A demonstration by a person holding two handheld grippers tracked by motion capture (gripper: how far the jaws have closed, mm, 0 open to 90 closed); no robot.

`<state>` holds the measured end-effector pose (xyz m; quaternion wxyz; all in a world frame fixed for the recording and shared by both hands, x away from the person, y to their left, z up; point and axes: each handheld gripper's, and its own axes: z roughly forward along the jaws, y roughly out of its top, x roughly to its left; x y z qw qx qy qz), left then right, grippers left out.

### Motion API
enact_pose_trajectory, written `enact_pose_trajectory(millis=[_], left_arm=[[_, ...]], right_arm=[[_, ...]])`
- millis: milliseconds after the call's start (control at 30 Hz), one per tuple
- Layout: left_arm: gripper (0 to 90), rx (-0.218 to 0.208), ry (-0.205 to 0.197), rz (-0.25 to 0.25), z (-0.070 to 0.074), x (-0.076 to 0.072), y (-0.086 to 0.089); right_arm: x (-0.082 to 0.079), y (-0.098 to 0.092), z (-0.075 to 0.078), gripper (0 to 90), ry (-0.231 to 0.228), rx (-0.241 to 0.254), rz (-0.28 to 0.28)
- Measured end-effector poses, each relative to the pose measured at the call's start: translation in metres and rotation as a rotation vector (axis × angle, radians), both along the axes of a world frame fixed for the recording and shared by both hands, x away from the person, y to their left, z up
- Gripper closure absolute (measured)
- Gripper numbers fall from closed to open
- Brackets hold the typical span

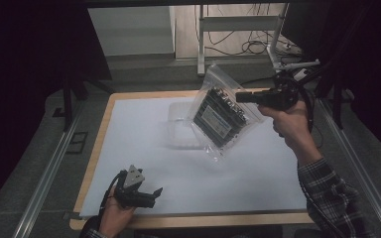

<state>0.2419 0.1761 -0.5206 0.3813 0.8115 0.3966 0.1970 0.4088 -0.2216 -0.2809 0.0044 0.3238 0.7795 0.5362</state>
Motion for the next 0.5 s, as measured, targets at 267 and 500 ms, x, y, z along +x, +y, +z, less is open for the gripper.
enact_pose_trajectory(millis=[267,500], left_arm=[[4.7,0.000,0.000,-0.001,0.000,0.000,0.000],[4.9,0.002,0.002,-0.005,0.000,0.000,-0.001]], right_arm=[[0.018,0.018,0.009,88.8,-0.018,0.000,-0.013],[0.034,0.030,0.014,88.8,-0.027,-0.013,-0.027]])
